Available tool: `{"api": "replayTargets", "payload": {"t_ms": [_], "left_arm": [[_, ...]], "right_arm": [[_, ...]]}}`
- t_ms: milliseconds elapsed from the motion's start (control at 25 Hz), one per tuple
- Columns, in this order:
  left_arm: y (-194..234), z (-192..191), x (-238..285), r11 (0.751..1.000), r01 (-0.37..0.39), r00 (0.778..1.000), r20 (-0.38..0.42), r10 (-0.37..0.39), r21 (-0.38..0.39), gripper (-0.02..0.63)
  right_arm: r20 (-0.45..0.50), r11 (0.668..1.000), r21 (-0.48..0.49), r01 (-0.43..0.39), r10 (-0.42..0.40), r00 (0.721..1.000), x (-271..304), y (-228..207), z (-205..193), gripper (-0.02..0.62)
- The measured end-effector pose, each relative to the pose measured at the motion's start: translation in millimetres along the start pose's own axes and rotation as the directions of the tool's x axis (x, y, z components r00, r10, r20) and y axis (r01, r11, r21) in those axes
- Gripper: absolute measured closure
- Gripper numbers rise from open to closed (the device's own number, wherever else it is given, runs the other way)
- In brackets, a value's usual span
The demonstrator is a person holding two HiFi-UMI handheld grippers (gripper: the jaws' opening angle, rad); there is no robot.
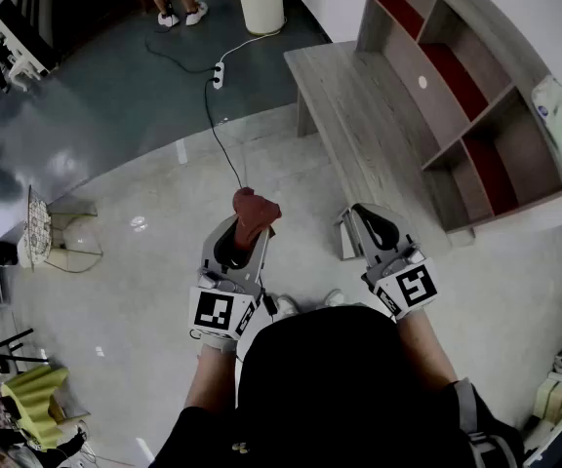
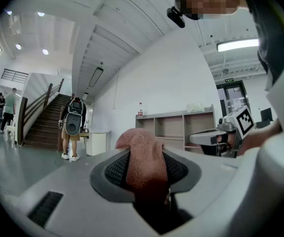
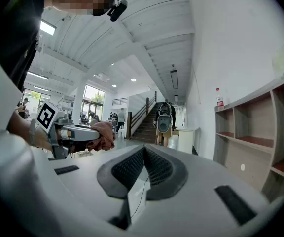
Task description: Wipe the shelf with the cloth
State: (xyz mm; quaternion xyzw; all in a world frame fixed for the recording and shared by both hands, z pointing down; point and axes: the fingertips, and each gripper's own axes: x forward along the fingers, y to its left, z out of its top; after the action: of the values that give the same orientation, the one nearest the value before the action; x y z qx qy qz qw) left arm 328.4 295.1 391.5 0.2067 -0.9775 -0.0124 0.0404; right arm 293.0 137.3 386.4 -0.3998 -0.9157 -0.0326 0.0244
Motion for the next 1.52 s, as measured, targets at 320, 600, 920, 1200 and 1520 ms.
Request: {"api": "replayTargets", "payload": {"t_ms": [320, 600, 920, 1200, 1520], "left_arm": [[35, -4, -14, 1.0, 0.006, 1.0, 0.0, -0.006, -0.015, 0.454], [73, -9, -21, 0.999, 0.013, 1.0, 0.002, -0.013, -0.033, 0.454], [101, -30, 19, 0.997, 0.026, 0.999, -0.036, -0.028, -0.074, 0.454], [134, -35, 127, 0.997, 0.043, 0.998, -0.052, -0.046, -0.063, 0.454], [139, 1, 293, 0.982, 0.186, 0.98, -0.065, -0.187, -0.017, 0.454]], "right_arm": [[-0.018, 1.0, -0.011, 0.012, -0.012, 1.0, 31, 20, -2, 0.597], [-0.021, 0.992, 0.089, 0.086, -0.084, 0.996, 55, 18, -6, 0.597], [-0.063, 0.982, 0.131, 0.137, -0.129, 0.99, 84, -17, -35, 0.597], [-0.05, 0.976, 0.155, 0.156, -0.15, 0.987, 148, -105, -53, 0.597], [-0.047, 0.954, 0.17, 0.246, -0.242, 0.969, 197, -229, -49, 0.597]]}}
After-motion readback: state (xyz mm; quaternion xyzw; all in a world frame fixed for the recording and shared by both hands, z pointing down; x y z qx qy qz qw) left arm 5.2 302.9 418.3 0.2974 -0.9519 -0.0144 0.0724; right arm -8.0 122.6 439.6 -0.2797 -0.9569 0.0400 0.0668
